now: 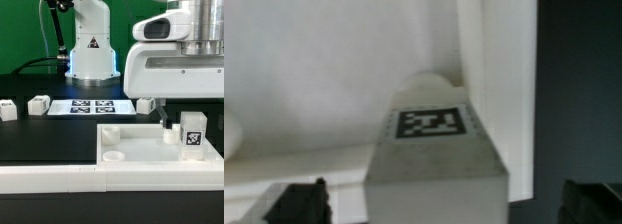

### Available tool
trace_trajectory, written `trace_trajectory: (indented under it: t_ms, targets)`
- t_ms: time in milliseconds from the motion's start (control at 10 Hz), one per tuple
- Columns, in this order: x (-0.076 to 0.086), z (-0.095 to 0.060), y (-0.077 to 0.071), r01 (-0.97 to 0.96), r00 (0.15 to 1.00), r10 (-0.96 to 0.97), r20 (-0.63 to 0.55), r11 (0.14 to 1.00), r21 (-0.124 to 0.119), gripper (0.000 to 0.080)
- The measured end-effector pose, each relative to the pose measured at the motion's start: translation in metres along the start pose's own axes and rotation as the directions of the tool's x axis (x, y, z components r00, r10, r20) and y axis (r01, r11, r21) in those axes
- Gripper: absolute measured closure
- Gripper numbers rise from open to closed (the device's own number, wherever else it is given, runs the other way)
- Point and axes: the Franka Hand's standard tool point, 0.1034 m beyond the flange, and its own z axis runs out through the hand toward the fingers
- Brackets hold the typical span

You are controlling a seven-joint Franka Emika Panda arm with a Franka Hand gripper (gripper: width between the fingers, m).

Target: Assemble square table

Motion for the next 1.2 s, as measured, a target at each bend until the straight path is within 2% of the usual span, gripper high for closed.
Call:
trace_trajectory:
  t_ms: [100, 200, 300, 400, 600, 800, 900, 1000, 1100, 1200]
  targets:
    - [-0.0001, 0.0001, -0.0001, -0.005, 1.0, 0.005, 0.0, 1.0, 0.0, 0.018]
    - [-0.0001, 0.0002, -0.0002, -0.008, 1.0, 0.008, 0.0, 1.0, 0.0, 0.036]
    - [-0.0003, 0.0002, -0.0002, -0.086, 0.996, 0.086, 0.001, 0.996, 0.001, 0.036]
    - [0.0, 0.0006, 0.0019, -0.148, 0.989, 0.148, 0.001, 0.989, -0.001, 0.0509]
    - [0.0004, 0.0008, 0.0027, -0.281, 0.96, 0.281, 0.0, 0.96, 0.001, 0.0508]
    - [0.0007, 0.0008, 0.0034, -0.475, 0.88, 0.475, 0.0, 0.88, 0.003, 0.0508]
    - [0.0001, 0.0004, 0.0047, -0.644, 0.764, 0.644, 0.022, 0.765, 0.004, 0.0508]
    - [0.0008, -0.001, 0.006, -0.788, 0.615, 0.786, 0.061, 0.615, 0.008, 0.0508]
    - [0.0014, -0.0007, 0.0082, -0.891, 0.452, 0.887, 0.094, 0.453, 0.007, 0.0508]
    - [0.0009, 0.0003, 0.0086, -0.936, 0.35, 0.93, 0.109, 0.352, 0.002, 0.0508]
